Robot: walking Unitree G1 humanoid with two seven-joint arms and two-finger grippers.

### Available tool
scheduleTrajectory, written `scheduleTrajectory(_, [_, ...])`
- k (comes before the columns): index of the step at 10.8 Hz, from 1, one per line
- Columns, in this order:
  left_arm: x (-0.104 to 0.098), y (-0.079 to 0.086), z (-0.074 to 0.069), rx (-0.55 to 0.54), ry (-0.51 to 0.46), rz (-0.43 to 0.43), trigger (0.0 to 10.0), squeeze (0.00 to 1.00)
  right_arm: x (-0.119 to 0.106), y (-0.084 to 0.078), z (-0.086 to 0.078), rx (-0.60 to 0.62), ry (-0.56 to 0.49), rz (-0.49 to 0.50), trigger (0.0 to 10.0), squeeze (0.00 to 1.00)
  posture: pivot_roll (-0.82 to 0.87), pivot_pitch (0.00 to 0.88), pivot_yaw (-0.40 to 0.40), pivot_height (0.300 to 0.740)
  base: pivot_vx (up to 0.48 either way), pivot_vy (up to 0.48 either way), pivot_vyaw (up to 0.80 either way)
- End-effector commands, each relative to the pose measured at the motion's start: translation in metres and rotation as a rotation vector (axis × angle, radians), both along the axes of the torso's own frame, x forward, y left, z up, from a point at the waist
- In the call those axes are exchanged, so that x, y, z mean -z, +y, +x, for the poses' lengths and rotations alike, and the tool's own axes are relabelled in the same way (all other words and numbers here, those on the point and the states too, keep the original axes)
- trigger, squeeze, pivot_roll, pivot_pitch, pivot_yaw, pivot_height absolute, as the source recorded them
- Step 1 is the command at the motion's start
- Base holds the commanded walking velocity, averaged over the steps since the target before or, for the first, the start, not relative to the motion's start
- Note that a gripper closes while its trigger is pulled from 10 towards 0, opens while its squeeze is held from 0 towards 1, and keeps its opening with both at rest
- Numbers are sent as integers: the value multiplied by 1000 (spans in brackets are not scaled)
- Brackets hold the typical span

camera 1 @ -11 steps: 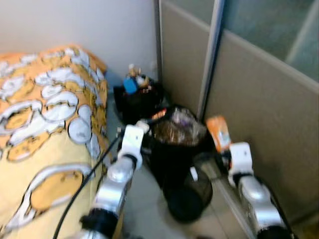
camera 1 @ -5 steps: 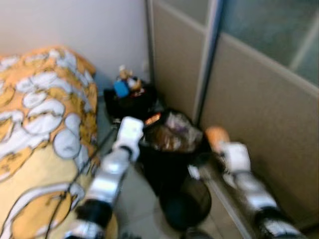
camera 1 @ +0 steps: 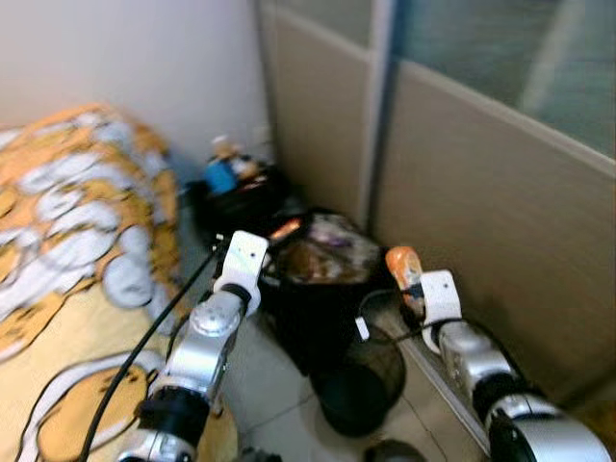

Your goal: Clean up the room

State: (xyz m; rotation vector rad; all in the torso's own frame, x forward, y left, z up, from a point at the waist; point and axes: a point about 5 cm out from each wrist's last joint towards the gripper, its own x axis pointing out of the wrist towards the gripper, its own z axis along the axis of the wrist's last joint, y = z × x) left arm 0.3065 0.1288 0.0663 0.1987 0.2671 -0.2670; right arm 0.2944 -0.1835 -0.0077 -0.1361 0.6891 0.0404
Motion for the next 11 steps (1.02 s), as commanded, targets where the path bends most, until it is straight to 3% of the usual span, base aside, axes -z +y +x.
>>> scheduleTrajectory(1, [-2,8,-1,-1,-1,23,10000,0,-9,8,10,-5,-42,24,10000,0,-125,13,112,714,0,0,0])
scheduleTrajectory(3, [-2,26,-21,-10,16,59,10000,0,-19,11,21,43,-78,21,10000,0,-45,87,121,714,0,0,0])
scheduleTrajectory(5, [-5,30,-45,42,20,86,10000,0,-26,17,28,47,-118,38,10000,0,23,153,141,714,0,0,0])
scheduleTrajectory(6, [-8,23,-70,166,22,79,10000,0,-27,22,30,65,-120,63,10000,0,79,207,160,714,0,0,0])
scheduleTrajectory(7, [-12,15,-82,252,23,64,10000,0,-27,24,30,70,-116,69,10000,0,93,221,161,714,0,0,0])
scheduleTrajectory(8, [-20,-5,-106,416,46,-6,10000,0,-22,28,26,95,-80,91,10000,0,111,255,155,714,0,0,0])
scheduleTrajectory(10, [-30,-15,-115,477,65,-115,10000,0,-16,30,21,90,-41,63,10000,0,113,271,150,714,0,0,0])
scheduleTrajectory(11, [-42,-19,-114,496,19,-142,10000,0,-14,27,19,55,-36,-32,10000,0,116,285,147,714,0,0,0])
